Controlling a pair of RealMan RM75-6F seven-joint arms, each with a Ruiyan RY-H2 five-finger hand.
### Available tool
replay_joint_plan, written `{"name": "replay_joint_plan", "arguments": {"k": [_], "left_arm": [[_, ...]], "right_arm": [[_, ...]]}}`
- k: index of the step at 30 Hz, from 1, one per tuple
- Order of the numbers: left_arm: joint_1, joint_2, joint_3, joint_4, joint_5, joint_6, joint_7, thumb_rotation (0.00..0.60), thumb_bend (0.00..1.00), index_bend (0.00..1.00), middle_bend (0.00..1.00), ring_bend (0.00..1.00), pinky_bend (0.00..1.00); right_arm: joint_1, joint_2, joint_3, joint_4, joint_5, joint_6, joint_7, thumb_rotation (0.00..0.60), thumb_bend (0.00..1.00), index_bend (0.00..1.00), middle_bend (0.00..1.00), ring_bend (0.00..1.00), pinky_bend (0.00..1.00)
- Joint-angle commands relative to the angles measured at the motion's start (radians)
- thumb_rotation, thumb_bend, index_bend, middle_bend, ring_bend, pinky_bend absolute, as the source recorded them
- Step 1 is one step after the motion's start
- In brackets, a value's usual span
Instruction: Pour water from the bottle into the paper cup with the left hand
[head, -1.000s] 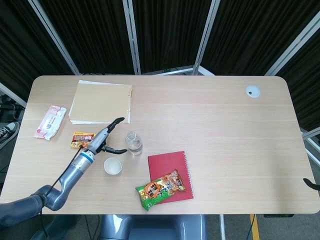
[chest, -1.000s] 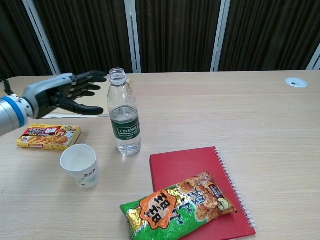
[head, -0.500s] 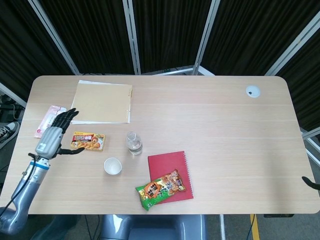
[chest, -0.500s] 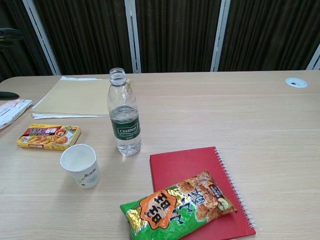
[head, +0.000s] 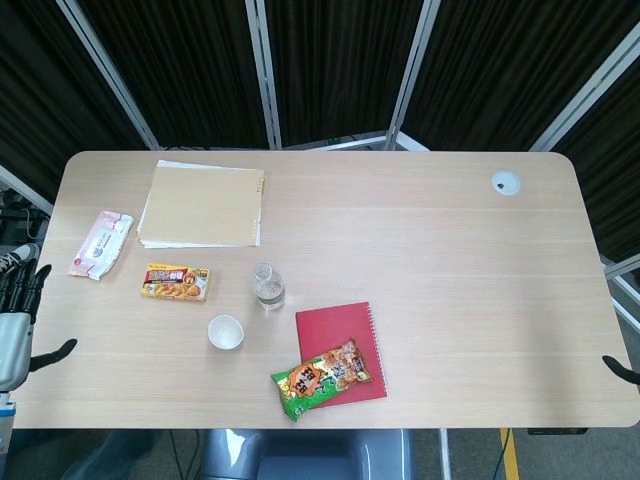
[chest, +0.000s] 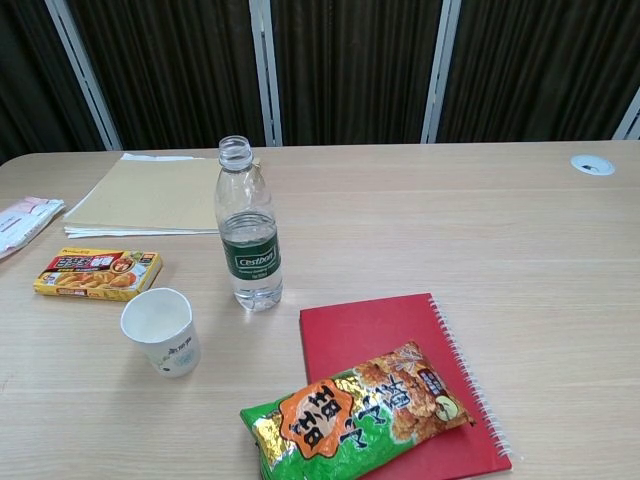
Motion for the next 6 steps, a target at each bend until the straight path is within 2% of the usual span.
{"name": "replay_joint_plan", "arguments": {"k": [1,6], "left_arm": [[0.003,0.005,0.001,0.012,0.008,-0.008,0.005,0.6,0.0,0.0,0.0,0.0,0.0],[-0.002,0.002,-0.01,0.031,0.016,-0.034,-0.009,0.6,0.0,0.0,0.0,0.0,0.0]], "right_arm": [[-0.005,-0.002,0.001,0.003,-0.002,0.013,-0.01,0.6,0.0,0.0,0.0,0.0,0.0],[-0.016,-0.007,0.0,0.005,0.005,0.029,-0.016,0.6,0.0,0.0,0.0,0.0,0.0]]}}
